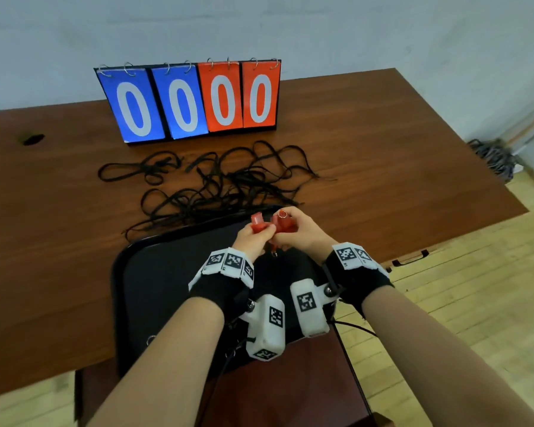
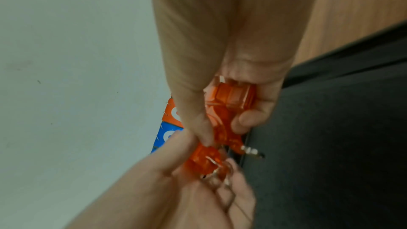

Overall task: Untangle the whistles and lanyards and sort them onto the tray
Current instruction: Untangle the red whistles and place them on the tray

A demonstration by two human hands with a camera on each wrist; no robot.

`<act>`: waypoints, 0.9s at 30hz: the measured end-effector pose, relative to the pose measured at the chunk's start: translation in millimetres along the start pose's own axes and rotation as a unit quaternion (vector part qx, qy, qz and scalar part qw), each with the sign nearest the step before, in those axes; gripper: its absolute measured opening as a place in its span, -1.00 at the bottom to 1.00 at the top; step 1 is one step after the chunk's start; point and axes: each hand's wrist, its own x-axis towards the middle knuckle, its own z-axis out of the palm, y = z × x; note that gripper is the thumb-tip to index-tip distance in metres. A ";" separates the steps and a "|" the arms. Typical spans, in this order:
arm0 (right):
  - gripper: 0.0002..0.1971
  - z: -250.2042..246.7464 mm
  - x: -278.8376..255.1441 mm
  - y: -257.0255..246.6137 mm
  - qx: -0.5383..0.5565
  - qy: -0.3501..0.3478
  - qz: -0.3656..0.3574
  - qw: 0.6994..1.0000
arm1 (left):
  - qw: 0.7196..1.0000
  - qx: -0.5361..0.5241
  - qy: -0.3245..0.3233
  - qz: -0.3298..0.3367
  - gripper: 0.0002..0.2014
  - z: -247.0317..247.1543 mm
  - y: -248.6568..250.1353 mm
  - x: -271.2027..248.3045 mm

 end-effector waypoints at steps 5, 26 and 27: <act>-0.56 -16.7 -19.6 22.2 -0.030 -0.031 0.065 0.997 | 0.987 0.149 0.037 0.048 -0.54 7.6 -22.3 -13.6; -0.51 0.6 -68.3 65.5 -0.188 -0.050 0.072 0.978 | 0.908 0.406 0.093 -0.051 -0.72 33.0 -74.0 -51.3; -0.54 -0.1 -68.6 64.4 -0.179 -0.052 0.080 0.979 | 0.908 0.406 0.094 -0.050 -0.73 33.0 -72.9 -51.7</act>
